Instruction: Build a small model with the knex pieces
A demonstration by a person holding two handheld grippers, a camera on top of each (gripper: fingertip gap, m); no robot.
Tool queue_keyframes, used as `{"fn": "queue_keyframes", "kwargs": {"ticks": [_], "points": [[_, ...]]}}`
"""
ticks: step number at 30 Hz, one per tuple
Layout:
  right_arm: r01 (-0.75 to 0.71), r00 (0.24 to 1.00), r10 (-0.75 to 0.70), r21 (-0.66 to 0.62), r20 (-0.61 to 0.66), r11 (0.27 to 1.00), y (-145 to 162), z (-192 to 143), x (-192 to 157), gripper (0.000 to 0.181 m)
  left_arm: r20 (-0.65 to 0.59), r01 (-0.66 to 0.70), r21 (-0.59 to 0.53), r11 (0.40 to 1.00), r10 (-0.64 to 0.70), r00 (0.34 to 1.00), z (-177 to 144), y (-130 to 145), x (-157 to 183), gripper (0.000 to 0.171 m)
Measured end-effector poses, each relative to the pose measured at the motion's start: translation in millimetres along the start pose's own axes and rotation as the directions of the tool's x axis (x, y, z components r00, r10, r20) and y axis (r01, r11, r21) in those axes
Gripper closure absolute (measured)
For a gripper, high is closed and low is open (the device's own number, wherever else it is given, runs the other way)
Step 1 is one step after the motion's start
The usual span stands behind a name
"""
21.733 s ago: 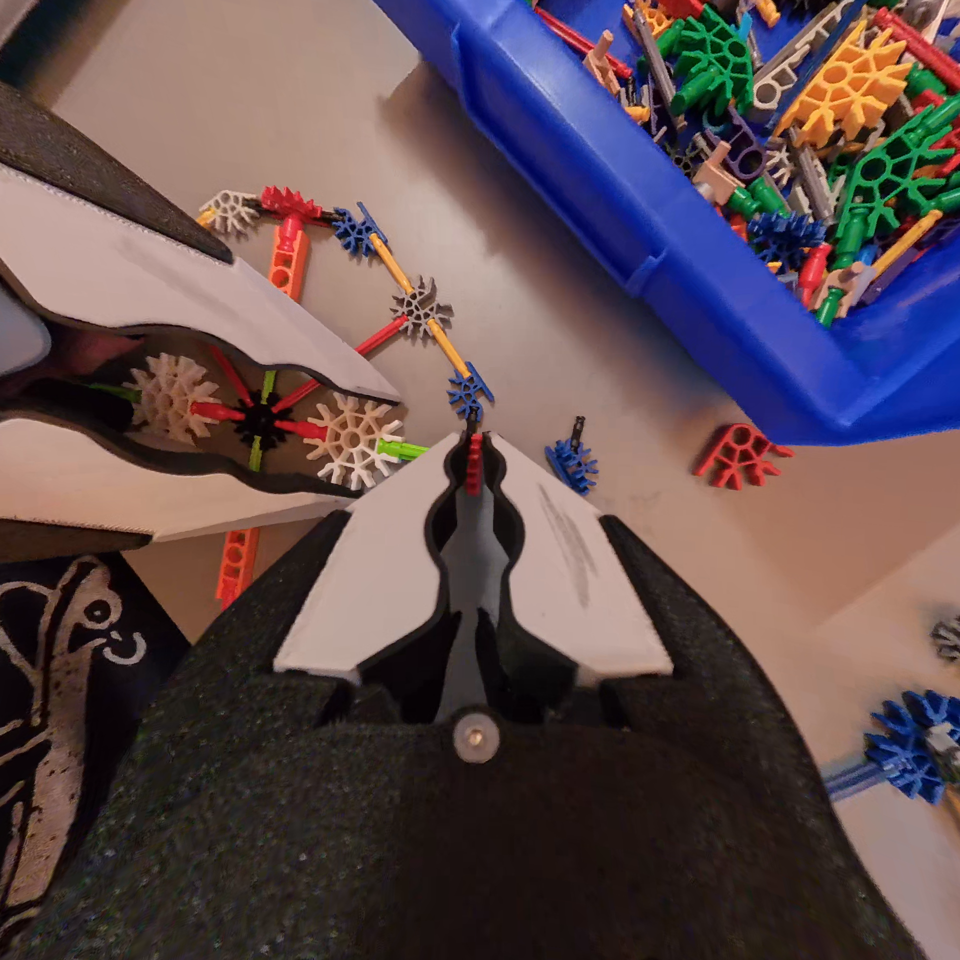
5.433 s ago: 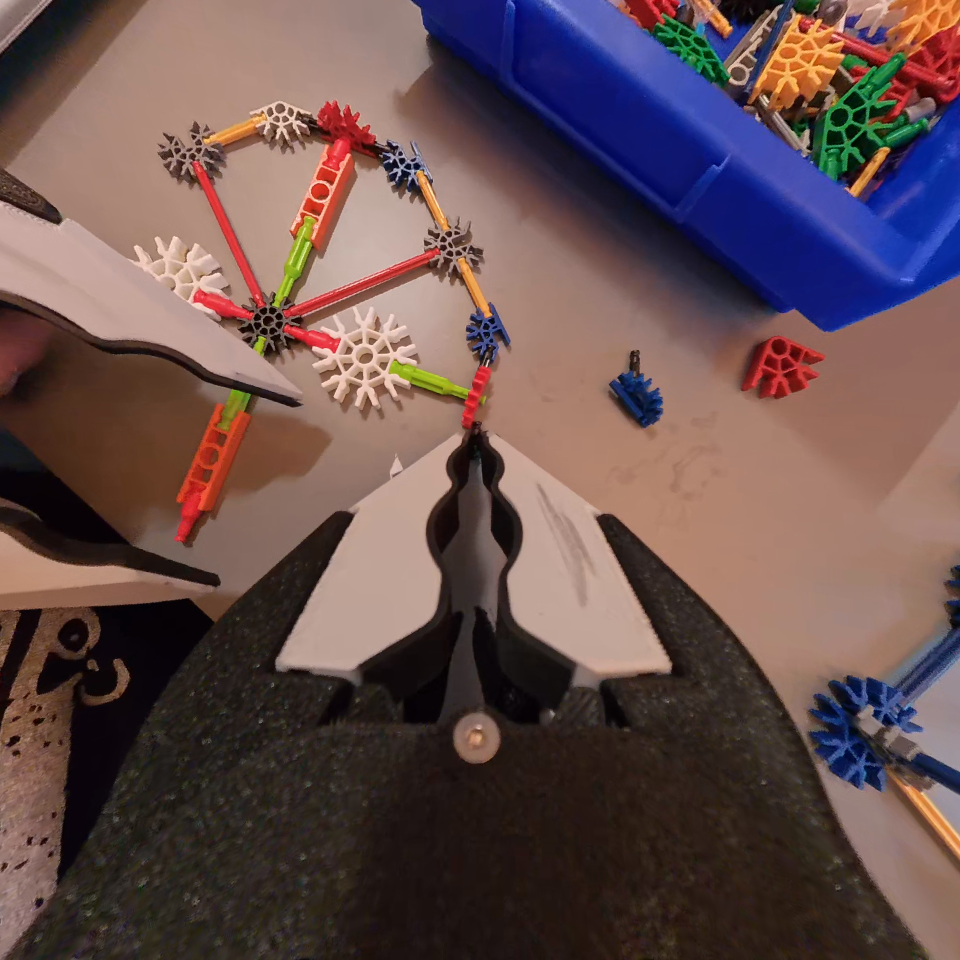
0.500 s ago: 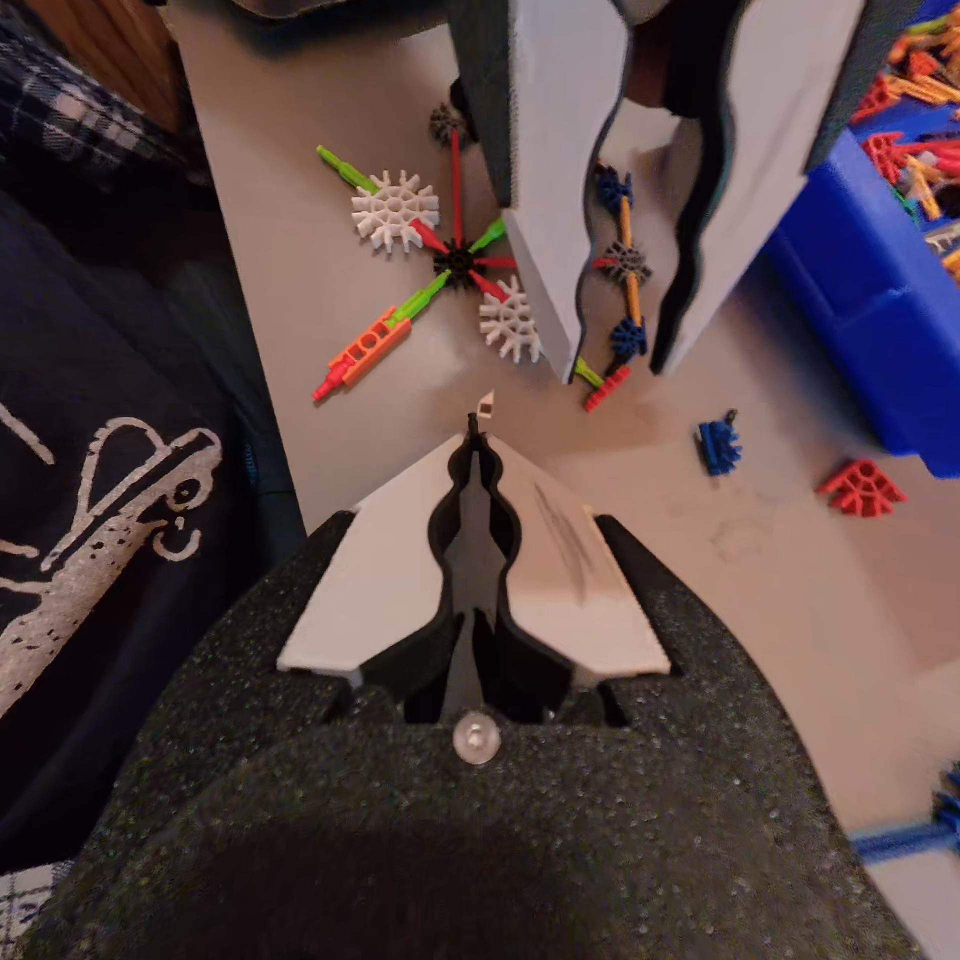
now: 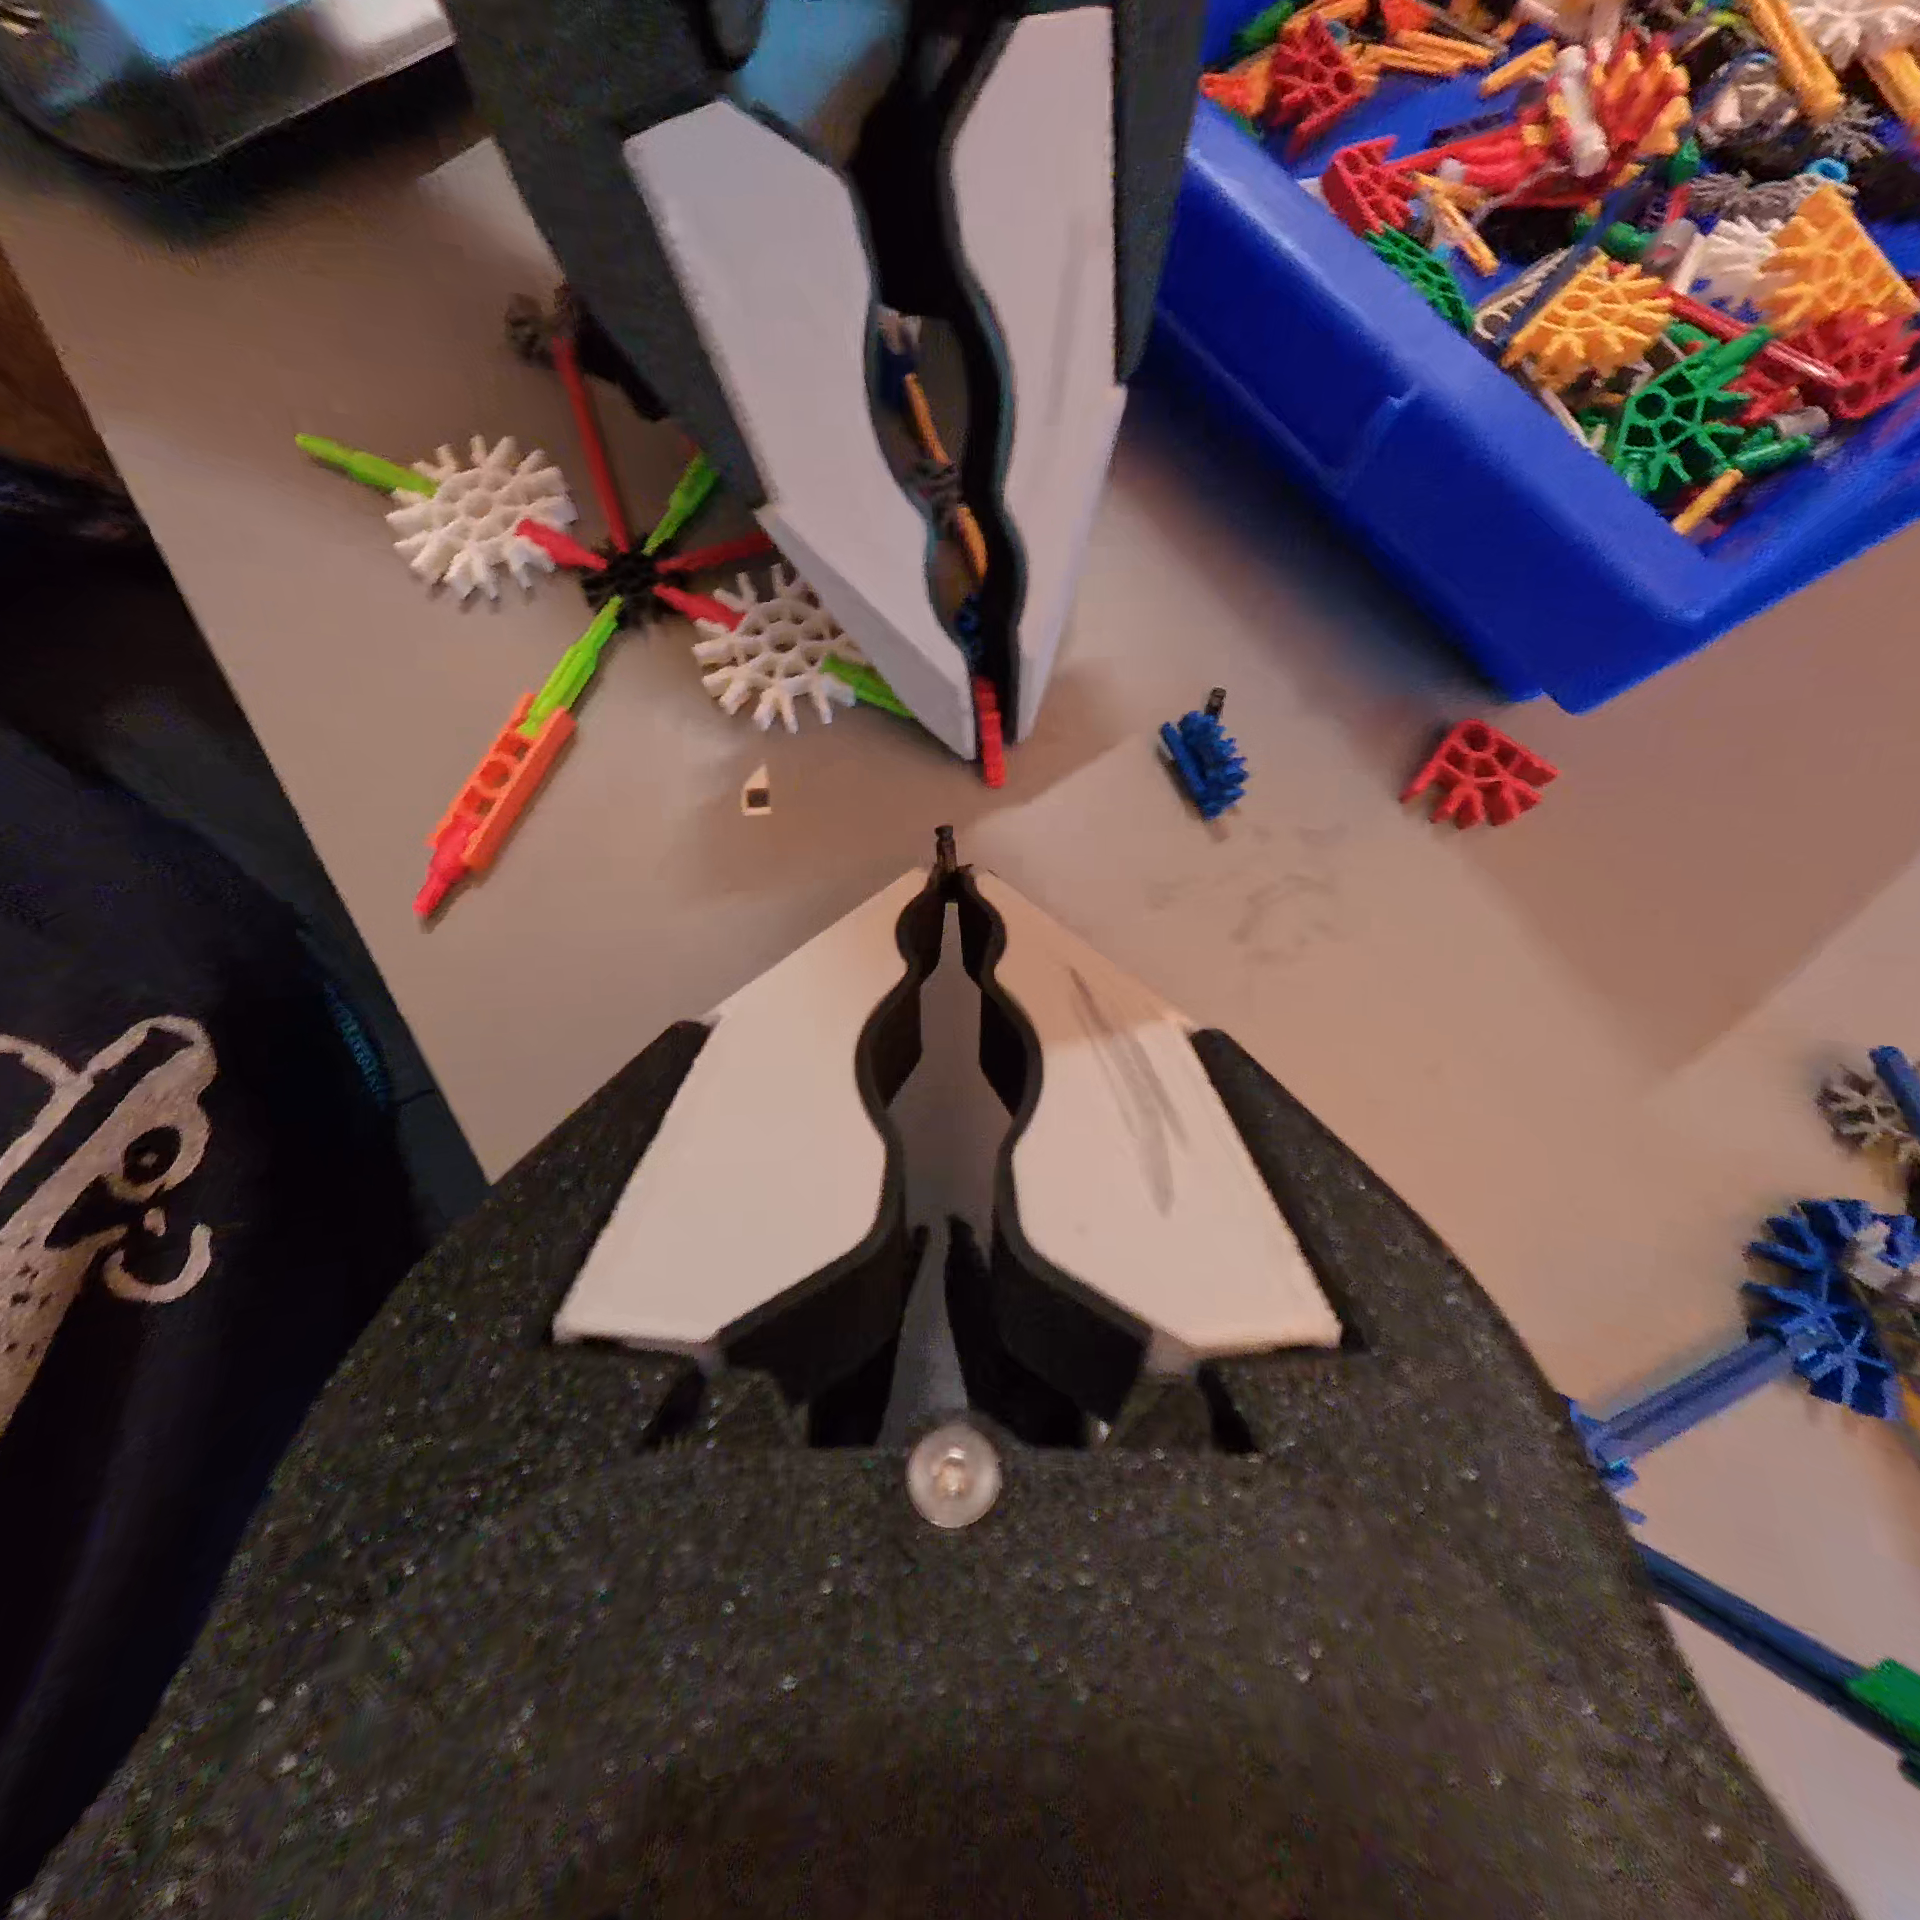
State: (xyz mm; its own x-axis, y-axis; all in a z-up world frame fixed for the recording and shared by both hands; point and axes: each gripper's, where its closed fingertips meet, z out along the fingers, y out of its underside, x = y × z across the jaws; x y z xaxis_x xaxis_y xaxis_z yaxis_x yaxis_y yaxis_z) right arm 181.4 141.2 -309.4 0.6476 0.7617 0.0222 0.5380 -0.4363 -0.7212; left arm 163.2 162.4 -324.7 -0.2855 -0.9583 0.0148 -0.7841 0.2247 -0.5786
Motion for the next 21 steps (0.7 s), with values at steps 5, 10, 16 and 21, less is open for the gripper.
{"fn": "queue_keyframes", "kwargs": {"ticks": [5,10,16,21], "points": [[-0.038,0.999,0.037,-0.034,-0.036,0.999,2,9,12,0.18,-0.023,0.023,0.029,0.999,-0.023,0.999,1,-2,1,0.166],[-0.012,1.0,0.011,-0.062,-0.019,0.998,2,19,14,0.18,-0.027,0.016,0.037,0.999,-0.015,1.0,1,-2,1,0.166],[0.003,1.0,-0.004,-0.084,-0.009,0.996,-1,23,14,0.18,-0.025,0.001,0.052,0.999,0.0,1.0,2,-2,1,0.166],[0.04,0.999,-0.04,-0.081,0.007,0.996,-3,24,11,0.18,-0.028,-0.009,0.058,0.998,0.01,1.0,2,-2,2,0.165]]}}
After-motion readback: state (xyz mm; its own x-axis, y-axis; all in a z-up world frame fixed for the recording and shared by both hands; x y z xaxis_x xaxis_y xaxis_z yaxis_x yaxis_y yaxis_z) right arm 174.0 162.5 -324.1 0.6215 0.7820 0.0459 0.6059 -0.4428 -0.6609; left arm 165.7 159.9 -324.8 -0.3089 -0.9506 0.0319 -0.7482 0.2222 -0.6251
